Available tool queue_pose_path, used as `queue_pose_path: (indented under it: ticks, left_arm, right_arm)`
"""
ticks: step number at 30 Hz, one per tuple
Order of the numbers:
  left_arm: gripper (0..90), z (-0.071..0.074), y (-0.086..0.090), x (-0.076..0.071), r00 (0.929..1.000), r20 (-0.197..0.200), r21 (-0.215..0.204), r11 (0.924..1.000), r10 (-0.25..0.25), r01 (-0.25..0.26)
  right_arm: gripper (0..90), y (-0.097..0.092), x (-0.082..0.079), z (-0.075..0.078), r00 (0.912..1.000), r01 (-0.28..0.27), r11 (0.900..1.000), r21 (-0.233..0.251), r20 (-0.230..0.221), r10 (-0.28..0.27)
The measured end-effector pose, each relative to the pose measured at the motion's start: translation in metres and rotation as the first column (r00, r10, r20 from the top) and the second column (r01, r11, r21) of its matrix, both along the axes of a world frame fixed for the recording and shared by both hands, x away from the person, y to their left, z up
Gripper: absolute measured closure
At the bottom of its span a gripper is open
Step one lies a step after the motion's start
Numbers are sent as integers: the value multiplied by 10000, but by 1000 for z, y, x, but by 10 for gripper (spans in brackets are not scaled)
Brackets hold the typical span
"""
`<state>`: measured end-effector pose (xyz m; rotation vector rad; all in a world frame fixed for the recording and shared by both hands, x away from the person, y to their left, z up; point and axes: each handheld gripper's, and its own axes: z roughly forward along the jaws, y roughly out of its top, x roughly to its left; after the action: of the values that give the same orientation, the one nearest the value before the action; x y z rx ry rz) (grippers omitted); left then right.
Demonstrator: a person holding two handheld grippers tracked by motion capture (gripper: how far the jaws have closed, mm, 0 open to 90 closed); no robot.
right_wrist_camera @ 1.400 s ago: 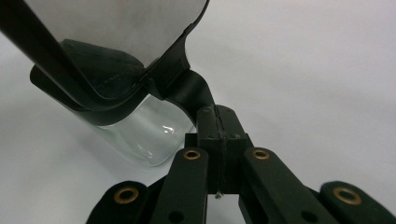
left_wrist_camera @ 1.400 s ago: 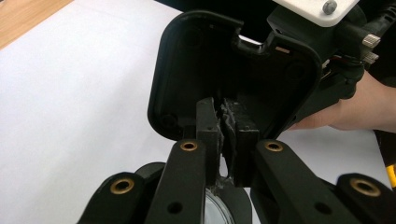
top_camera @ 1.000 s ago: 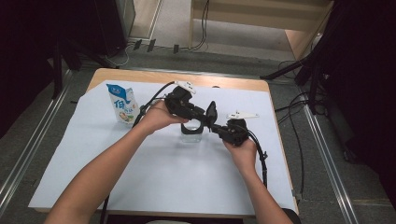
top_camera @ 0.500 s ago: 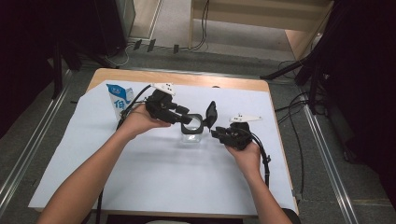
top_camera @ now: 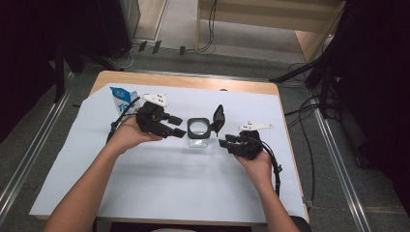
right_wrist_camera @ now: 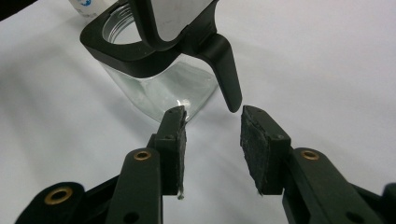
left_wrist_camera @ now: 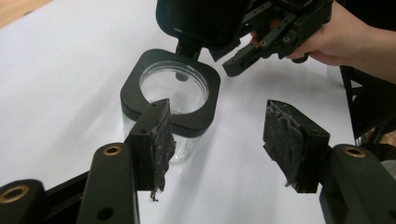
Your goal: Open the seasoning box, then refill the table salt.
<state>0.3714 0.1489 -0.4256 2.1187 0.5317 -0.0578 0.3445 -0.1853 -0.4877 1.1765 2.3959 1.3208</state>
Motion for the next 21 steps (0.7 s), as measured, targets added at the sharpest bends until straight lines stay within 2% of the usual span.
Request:
queue_pose_path:
  ticks: [3, 4, 7, 11, 21]
  left_arm:
    - [423, 2, 6, -3, 9998, 59, -184, 9997, 172, -171]
    - [424, 2, 9, -4, 9997, 143, -102, 9997, 215, -213]
    - [428, 2, 15, -5, 9991, 91, -177, 9990, 415, -413]
    - [431, 0, 24, -7, 9984, 90, -8, 9985, 549, -549]
    - [442, -3, 55, -9, 9909, 20, -42, 9909, 1349, -1348]
  right_arm:
    - [611, 0, 1, -1, 10000, -9, 10000, -52, -30, 9]
    - [607, 0, 2, -2, 10000, -30, 10000, -72, -45, 30]
    - [601, 0, 3, -2, 10000, -71, 9999, -72, 2, 71]
    - [593, 0, 4, -3, 10000, -50, 9999, -112, 2, 50]
    - [586, -1, 11, -4, 10000, -92, 9999, -101, 27, 92]
